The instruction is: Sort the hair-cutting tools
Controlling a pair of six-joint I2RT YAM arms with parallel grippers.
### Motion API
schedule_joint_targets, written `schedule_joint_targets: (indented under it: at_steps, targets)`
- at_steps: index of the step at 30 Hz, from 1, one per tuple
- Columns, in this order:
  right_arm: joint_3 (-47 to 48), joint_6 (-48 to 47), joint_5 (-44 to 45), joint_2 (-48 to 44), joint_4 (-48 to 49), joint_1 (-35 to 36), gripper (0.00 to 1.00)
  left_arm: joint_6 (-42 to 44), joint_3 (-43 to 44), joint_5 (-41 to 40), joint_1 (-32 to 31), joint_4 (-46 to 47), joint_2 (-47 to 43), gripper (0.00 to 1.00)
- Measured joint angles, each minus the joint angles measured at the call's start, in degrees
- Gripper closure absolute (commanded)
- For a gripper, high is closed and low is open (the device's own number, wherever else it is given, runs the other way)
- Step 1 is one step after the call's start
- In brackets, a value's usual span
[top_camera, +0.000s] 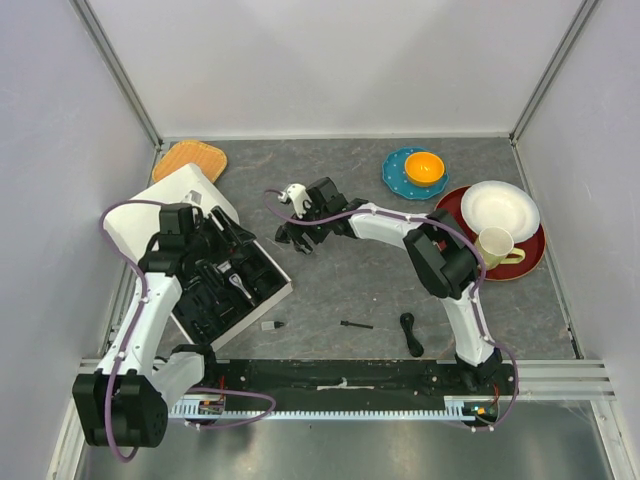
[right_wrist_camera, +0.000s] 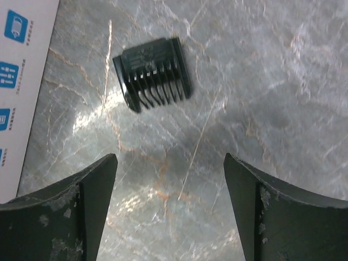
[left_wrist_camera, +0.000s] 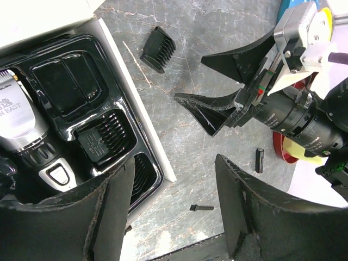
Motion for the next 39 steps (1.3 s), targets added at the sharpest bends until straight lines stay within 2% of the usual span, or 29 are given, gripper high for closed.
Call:
schedule_joint_targets:
  at_steps: [9, 16, 20, 23, 24, 25, 28, 33, 39]
  targets:
    - [12.1, -6.9, -4.8, 8.2, -0.3, 0.0, 0.13, 1.3, 0.5, 1.1, 5.4, -0.8, 1.9, 0.32]
    - [16.8, -8.6, -6.8, 12.2, -1.9, 0.0, 0.13, 2.6, 0.5, 2.8, 7.7, -1.4, 1.9, 0.32]
    - [18.6, -9.1, -7.4, 13.1, -3.1, 0.0, 0.16, 3.2, 0.5, 3.1, 7.9, -1.6, 1.9, 0.32]
    - [20.0, -9.4, -7.1, 14.0, -3.8, 0.2, 0.26, 3.3, 0.5, 3.6, 8.1, -1.7, 1.9, 0.32]
    - [20.4, -9.5, -6.6, 14.3, -3.9, 0.3, 0.37, 3.4, 0.5, 3.9, 8.1, -1.6, 1.9, 0.32]
    - [20.6, -9.6, -6.2, 14.3, -4.0, 0.3, 0.43, 3.4, 0.5, 4.0, 8.1, -1.6, 1.9, 0.32]
    - [20.6, -9.4, -2.2, 14.4, -3.9, 1.1, 0.55, 3.5, 0.5, 4.3, 8.1, -1.6, 2.0, 0.32]
    - [15.5, -8.5, 3.3, 11.3, -0.4, 2.8, 0.65, 3.8, 0.4, 4.7, 8.1, -1.6, 2.5, 0.32]
    - [8.0, -6.1, 4.7, 6.5, 1.9, 3.4, 0.66, 4.2, -0.1, 6.9, 8.1, -1.3, 3.8, 0.32]
